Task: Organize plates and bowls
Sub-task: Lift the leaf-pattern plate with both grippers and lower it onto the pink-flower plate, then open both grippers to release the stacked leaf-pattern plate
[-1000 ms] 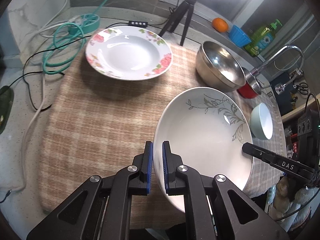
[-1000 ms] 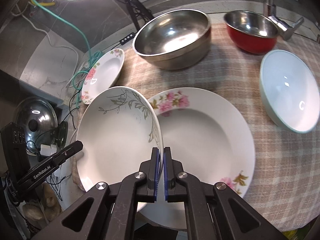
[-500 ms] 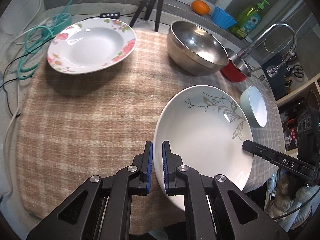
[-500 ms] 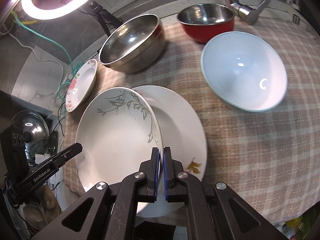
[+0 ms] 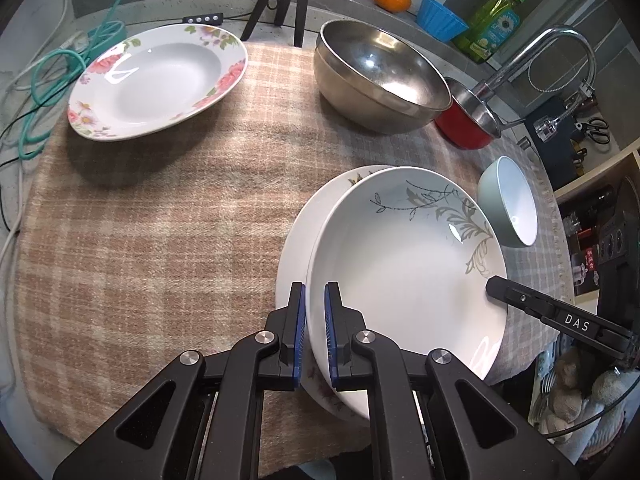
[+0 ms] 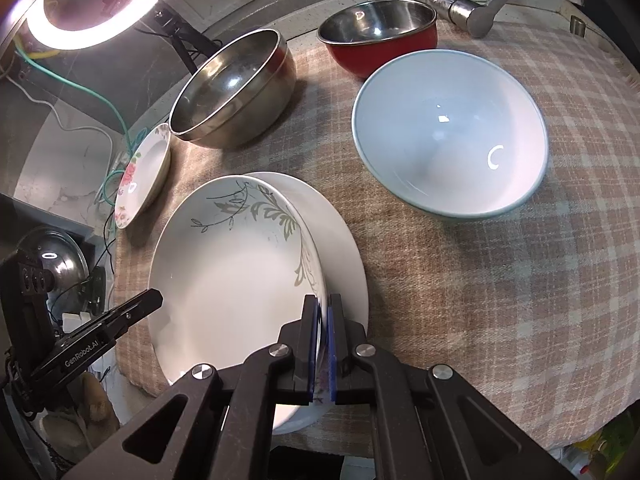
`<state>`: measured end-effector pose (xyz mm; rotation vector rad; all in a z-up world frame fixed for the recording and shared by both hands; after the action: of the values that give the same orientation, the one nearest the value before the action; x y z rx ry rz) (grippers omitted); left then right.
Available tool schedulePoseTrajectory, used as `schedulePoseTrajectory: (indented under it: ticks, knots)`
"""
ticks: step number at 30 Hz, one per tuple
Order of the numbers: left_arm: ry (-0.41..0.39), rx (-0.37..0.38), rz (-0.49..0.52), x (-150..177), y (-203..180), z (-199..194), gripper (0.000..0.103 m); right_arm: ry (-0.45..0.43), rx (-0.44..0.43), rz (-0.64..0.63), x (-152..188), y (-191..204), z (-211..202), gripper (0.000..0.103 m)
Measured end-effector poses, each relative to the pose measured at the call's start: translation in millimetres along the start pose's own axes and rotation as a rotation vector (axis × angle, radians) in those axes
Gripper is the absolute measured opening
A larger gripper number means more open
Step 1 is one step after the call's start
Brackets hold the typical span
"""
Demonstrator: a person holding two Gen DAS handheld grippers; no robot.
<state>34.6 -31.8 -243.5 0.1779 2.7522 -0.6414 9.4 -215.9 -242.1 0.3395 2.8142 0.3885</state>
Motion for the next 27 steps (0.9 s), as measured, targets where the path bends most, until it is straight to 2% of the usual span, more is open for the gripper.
schedulePoseTrajectory:
  ticks: [27]
  knots:
    - [0.005, -0.011, 0.011, -1.7, -0.3, 5.6, 0.008, 0.002, 0.034, -0.026, 0.7, -0.1, 11.2, 0.005]
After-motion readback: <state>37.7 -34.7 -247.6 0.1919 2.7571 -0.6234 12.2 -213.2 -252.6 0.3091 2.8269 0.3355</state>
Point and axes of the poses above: each gripper's, at about its wrist camera, not at the fingertips, and z roughly the way its jaws point, y to its left, x to its underside, the point moved 10 cm from there along z, roughly the way its jaws point, and after that the axes turned 7 degrees about x, right-handed, at the moved point
